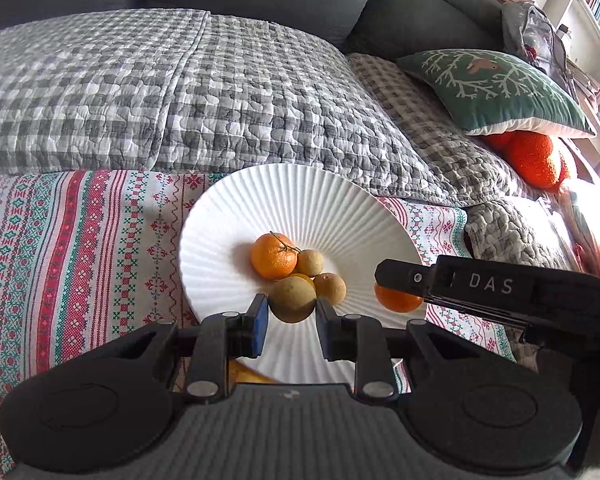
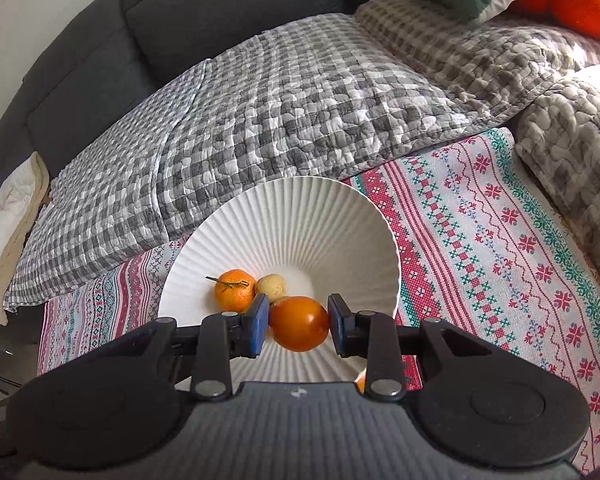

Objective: Organize fruits
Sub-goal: 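Carry both fruits over the white plate and release them, then grasp a green lime with the left gripper while the right grasps a green fruit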

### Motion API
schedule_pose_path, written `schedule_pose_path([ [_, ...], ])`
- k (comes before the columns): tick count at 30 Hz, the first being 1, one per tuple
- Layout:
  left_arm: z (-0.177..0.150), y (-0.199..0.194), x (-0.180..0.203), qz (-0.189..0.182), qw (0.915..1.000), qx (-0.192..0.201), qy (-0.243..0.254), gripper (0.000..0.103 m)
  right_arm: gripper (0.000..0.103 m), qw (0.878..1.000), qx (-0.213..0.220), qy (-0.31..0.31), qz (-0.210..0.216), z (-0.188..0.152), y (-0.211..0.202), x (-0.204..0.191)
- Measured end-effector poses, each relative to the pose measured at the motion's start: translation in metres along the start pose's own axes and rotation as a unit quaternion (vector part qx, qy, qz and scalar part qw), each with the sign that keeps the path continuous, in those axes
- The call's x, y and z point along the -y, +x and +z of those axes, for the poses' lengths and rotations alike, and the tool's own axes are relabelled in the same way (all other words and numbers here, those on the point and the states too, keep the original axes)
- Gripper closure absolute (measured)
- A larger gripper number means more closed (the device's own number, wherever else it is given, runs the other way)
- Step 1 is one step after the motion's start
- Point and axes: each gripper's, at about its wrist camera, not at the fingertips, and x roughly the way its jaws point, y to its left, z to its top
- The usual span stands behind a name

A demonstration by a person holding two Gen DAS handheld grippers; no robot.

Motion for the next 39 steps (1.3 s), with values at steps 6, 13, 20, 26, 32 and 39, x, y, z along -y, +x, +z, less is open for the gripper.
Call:
schedule_pose_path([
  [6,-0.007,-0.002,-0.005,0.041,0.9991,-0.002,0.0,0.071,0.066,1.0,0.018,-0.003,-0.009,0.004,-0.013,-0.002],
  [13,-0.042,-0.026,-0.029,0.042,0.9989,-0.015,-0.014,0.06,0.07,0.999,0.009,-0.034,-0.019,-0.021,-0.038,0.012],
  [20,-0.069,-0.014,-0.05,0.004,0.9959,-0.063,-0.065,0.061,0.075,0.998,-0.063,-0.032,-0.001,-0.054,-0.017,0.011],
  [26,-0.072,0.0,-0.053,-0.004,0.9948,-0.072,-0.072,0.061,0.077,0.997,-0.075,-0.032,0.008,-0.065,0.001,0.003],
  [32,-0.073,0.002,-0.054,-0.015,0.9937,-0.07,-0.086,0.062,0.078,0.996,-0.089,-0.022,0.0,-0.068,0.016,0.002],
  [39,-0.068,0.007,-0.051,-0.003,0.9922,-0.065,-0.106,0.064,0.079,0.996,-0.093,-0.003,0.0,-0.069,0.015,0.006],
])
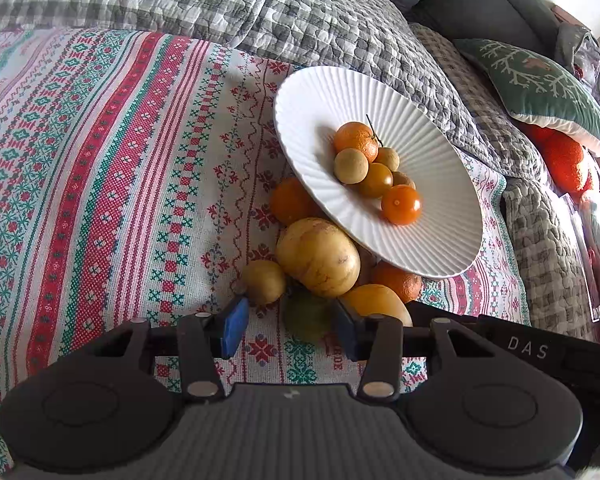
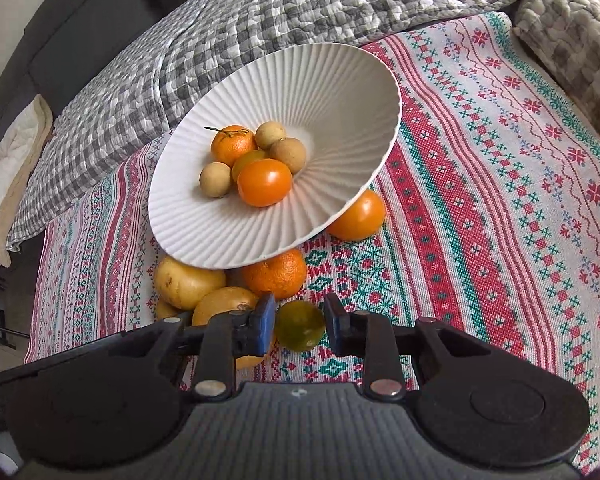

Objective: Organize fruits
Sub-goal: 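Grasp a green lime with the left gripper while the right grasps a green fruit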

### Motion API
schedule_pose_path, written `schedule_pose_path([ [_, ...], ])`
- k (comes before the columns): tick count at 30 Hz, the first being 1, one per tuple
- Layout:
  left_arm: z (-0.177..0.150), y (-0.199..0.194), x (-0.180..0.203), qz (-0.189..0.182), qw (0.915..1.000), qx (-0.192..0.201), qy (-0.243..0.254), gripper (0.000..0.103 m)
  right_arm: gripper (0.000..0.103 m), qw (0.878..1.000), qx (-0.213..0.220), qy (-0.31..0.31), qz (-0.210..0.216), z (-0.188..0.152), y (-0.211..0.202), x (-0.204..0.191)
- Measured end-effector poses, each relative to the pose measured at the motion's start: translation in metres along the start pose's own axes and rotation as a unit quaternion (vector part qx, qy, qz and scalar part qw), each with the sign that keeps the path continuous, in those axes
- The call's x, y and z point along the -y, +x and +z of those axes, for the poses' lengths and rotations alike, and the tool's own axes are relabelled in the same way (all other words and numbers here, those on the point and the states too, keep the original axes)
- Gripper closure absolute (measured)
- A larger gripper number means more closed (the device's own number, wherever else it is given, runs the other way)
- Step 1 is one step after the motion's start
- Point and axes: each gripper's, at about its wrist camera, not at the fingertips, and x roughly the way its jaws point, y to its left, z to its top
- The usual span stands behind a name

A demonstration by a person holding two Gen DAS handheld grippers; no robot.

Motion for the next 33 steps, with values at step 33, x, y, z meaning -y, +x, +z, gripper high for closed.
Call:
schedule_pose_path([
  [33,-0.005,0.0,-0.004,-0.021,0.9984,-0.038,-0.035,0.085,0.094,1.0,0.016,0.006,-0.017,-0.002,-0.015,-0.003],
])
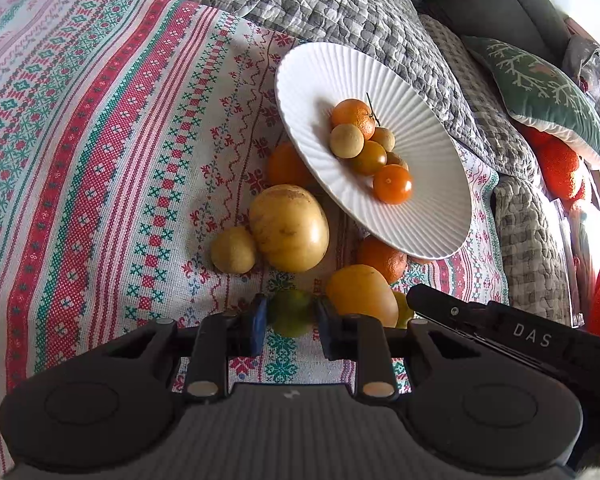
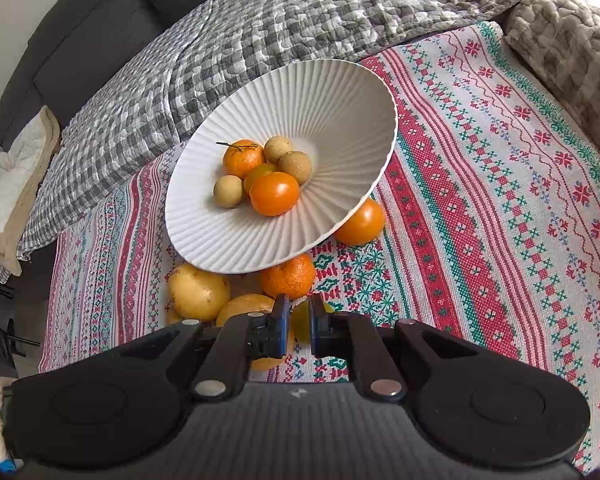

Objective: Organize fruits

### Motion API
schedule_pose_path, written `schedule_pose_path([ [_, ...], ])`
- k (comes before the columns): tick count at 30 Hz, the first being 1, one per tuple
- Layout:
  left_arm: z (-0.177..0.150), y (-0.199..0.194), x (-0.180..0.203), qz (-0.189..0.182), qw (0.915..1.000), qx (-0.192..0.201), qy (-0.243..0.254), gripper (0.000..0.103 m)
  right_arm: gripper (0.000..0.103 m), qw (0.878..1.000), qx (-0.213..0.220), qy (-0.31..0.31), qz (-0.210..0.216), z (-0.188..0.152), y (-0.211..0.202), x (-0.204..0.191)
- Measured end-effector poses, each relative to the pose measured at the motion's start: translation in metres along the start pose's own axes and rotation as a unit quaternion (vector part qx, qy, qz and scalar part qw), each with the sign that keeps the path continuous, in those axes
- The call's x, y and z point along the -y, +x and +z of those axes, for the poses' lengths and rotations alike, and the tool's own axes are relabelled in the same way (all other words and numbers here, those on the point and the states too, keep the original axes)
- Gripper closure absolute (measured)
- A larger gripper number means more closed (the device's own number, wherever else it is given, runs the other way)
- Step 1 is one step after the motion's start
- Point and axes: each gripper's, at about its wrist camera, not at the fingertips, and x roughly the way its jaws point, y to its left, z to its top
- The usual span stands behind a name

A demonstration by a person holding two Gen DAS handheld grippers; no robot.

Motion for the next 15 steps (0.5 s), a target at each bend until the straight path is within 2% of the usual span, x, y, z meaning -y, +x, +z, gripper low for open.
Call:
schedule_pose_path([
  [2,0.0,0.0,0.0,0.0,1.0,0.0,0.001,0.085,0.089,1.0,0.002,0.0,0.0,0.001,0.004,0.002],
  [4,0.001,0.001,-0.002,-0.005,1.0,0.002,-0.004,0.084,0.079,1.0,-0.002,-0.006,0.0,0.002,0.006,0.002],
  [6,0.002,0.001,-0.005,-0.012,0.9998,0.001,-0.013,0.084,0.076,1.0,0.004,-0.015,-0.008,0.001,0.007,-0.001],
  [15,0.002,0.0,-0.01,-0.023,0.9994,-0.001,-0.025,0.085,0.076,1.0,-0.014,0.002,0.011,0.002,0.017,-0.001],
])
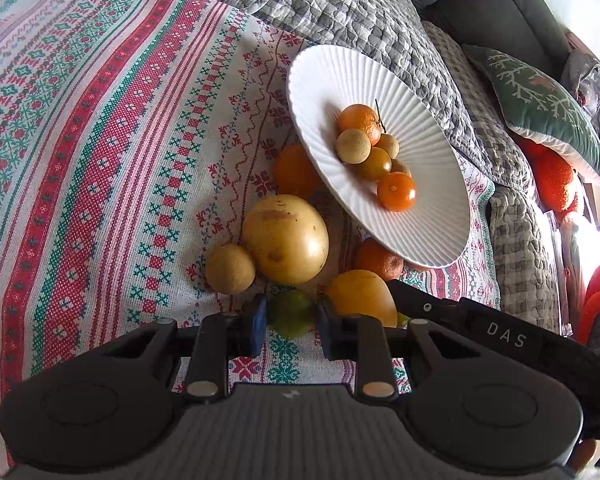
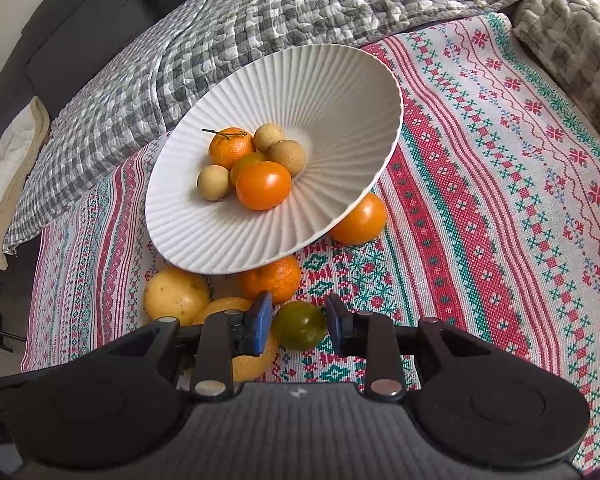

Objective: Organize fruits

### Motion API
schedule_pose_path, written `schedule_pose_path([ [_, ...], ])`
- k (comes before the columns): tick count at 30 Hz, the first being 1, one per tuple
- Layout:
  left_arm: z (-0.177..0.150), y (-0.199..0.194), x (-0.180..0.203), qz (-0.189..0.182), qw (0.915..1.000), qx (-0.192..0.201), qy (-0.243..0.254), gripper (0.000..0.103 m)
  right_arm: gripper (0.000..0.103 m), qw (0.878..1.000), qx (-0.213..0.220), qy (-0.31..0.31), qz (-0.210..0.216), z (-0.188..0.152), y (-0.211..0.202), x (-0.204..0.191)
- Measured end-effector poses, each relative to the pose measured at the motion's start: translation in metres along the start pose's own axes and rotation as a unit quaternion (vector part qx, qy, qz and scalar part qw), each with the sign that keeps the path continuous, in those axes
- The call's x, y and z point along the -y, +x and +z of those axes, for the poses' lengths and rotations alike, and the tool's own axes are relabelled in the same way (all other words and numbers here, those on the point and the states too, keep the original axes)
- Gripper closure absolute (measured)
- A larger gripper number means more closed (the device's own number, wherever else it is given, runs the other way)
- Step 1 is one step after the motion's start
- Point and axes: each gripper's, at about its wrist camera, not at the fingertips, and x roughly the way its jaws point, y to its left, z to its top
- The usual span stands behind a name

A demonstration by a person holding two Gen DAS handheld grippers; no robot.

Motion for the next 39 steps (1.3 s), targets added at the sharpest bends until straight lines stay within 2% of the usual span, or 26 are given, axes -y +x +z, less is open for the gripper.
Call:
schedule_pose_path([
  [9,0.0,-0.001,-0.002,-0.004,1.0,0.002,0.0,0.084,0.08,0.998,-0.009,0.051,0.019,0.0,-0.001,0.012],
  [18,-0.003,-0.005,-0.003,-0.006,0.9999,0.007,-0.012,0.084,0.08,1.0,0.004,0.019,0.001,-0.005,-0.006,0.002],
  [25,-0.004,-0.017,0.001,-0.012,0.9996,0.021,-0.014,0.084,0.08,0.999,0.0,0.033,0.005,-0.003,-0.01,0.006],
  [39,-0.005,-0.032,0.018,-0.026,0.999,0.034,-0.013,0.084,0.08,0.998,0.039,0.015,0.042,-0.005,-0.045,0.004],
])
